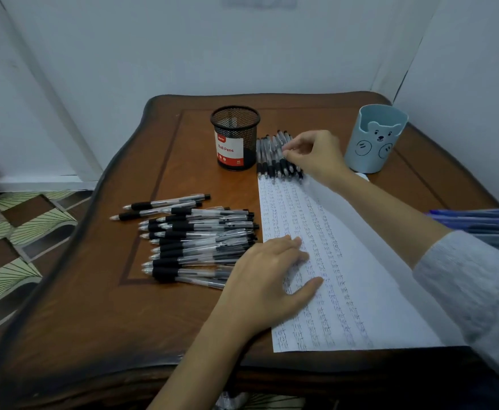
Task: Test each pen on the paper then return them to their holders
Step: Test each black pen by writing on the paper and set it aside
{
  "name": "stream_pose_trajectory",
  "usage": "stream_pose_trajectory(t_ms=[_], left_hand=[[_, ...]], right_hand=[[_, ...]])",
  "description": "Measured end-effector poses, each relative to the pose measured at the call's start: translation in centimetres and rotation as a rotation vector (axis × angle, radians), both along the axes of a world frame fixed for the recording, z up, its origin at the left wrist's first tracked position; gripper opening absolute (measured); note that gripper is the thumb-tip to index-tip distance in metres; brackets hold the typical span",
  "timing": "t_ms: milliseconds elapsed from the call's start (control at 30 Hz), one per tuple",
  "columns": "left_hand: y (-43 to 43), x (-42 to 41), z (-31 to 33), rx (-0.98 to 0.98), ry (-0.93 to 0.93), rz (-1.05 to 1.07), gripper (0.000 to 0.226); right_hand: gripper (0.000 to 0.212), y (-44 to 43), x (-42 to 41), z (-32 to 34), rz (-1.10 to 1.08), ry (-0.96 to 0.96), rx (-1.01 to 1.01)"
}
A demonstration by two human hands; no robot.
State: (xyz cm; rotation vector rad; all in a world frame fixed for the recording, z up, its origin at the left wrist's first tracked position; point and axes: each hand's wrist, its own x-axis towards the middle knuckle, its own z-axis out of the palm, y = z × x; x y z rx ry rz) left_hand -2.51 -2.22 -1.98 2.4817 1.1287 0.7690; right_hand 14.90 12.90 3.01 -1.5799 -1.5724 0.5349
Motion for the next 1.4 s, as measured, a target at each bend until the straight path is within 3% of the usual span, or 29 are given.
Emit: stream_pose_trajectory(t_ms=[133,267,500,833,967,1067,1267,1400], left_hand=[[0.0,0.0,0.2,-0.011,0.006,-0.012,0.045],[0.0,0.0,0.2,-0.01,0.003,-0.015,0.046],[0.1,0.1,0.0,-0.015,-0.009,-0.009,0.046],[0.2,0.1,-0.1,-0.014,-0.004,-0.006,0.048],[0.2,0.1,-0.2,-0.013,-0.001,-0.008,0.049],[0.2,0.1,-0.2,-0.011,0.005,-0.012,0.048],[0.0,0.1,-0.2,-0.003,0.007,0.001,0.046],[0.0,0.0,-0.2,-0.01,0.02,-0.005,0.047]], right_hand=[[0.009,-3.2,-1.1,-0.2,0.33,-0.069,-0.133],[0.014,-4.5,-2.2,-1.4,0.482,-0.087,-0.175],[0.019,-4.9,-3.3,-1.6,0.562,-0.059,-0.237],[0.012,-5.6,-2.3,-1.8,0.491,-0.056,-0.22],[0.003,-6.3,-1.7,-1.5,0.412,0.132,-0.167],[0.009,-6.7,-1.0,-1.0,0.293,0.343,-0.148],[0.01,-7.9,1.1,1.1,0.268,0.982,-0.102],[0.013,-9.0,2.5,2.2,0.146,1.156,-0.038]])
